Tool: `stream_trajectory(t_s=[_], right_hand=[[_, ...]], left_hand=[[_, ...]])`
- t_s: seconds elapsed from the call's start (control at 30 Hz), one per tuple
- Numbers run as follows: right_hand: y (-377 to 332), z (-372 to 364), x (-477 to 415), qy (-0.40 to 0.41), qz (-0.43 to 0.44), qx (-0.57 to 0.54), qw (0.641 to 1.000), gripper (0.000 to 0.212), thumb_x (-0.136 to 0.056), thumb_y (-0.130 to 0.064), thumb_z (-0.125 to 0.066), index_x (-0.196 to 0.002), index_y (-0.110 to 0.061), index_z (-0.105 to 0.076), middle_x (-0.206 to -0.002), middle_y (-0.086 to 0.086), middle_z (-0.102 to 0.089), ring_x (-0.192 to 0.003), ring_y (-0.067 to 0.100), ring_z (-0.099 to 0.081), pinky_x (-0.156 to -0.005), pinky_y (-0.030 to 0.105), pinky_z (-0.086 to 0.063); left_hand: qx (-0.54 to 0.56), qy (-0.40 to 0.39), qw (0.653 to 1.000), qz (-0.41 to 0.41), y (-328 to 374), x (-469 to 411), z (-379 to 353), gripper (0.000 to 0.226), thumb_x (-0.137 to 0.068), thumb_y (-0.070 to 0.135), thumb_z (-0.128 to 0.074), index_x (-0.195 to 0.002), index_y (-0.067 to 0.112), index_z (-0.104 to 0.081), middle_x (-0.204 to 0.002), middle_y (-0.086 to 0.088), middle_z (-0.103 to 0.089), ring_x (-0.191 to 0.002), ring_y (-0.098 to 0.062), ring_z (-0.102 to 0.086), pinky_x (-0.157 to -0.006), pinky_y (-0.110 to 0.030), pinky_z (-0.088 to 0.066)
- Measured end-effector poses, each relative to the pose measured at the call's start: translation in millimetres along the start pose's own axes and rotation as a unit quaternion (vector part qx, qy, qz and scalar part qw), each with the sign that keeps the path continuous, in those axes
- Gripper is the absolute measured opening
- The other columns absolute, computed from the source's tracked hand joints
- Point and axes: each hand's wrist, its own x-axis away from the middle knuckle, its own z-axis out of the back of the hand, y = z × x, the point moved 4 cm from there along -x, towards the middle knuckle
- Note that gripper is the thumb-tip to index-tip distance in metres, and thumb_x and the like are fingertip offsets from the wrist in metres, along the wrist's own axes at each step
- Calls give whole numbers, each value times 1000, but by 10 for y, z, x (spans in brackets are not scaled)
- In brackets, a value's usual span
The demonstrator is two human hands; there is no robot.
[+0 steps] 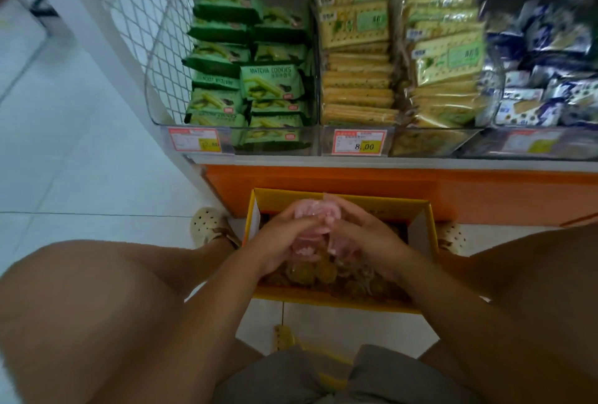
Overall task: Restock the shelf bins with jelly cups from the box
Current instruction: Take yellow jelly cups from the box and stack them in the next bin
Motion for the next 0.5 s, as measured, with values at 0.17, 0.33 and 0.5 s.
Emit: stream_trajectory(t_s=[0.17, 0.33, 0.5], right_hand=[[-393, -99, 106, 39, 15, -33, 999, 29, -92, -47, -56, -121, -43, -57, -111, 2, -70, -94, 17, -67, -72, 33, -54], [-950, -182, 178, 38, 43, -124, 991, 29, -91, -43, -60, -119, -35, -59, -86, 20, -65, -61, 20, -53, -52, 26, -29], [-1596, -9, 446, 88, 174, -38, 980, 20, -93, -35, -59, -108, -28, -71, -62, 12, -56, -55, 13, -48, -54, 24, -34]], left_hand=[[15, 67, 992, -108, 543, 324, 30, 40, -76, 28, -80, -112, 32, -64, -107, 0, -72, -91, -18, -72, -70, -37, -59], [30, 102, 972, -208, 1162, 608, 3, 46, -76, 26, -80, -118, 30, -62, -106, -3, -73, -87, -20, -73, -76, -37, -59], [6, 93, 954, -283, 1685, 934, -53, 35, -78, 38, -78, -111, 35, -65, -107, -8, -71, -90, -27, -72, -71, -39, -55]])
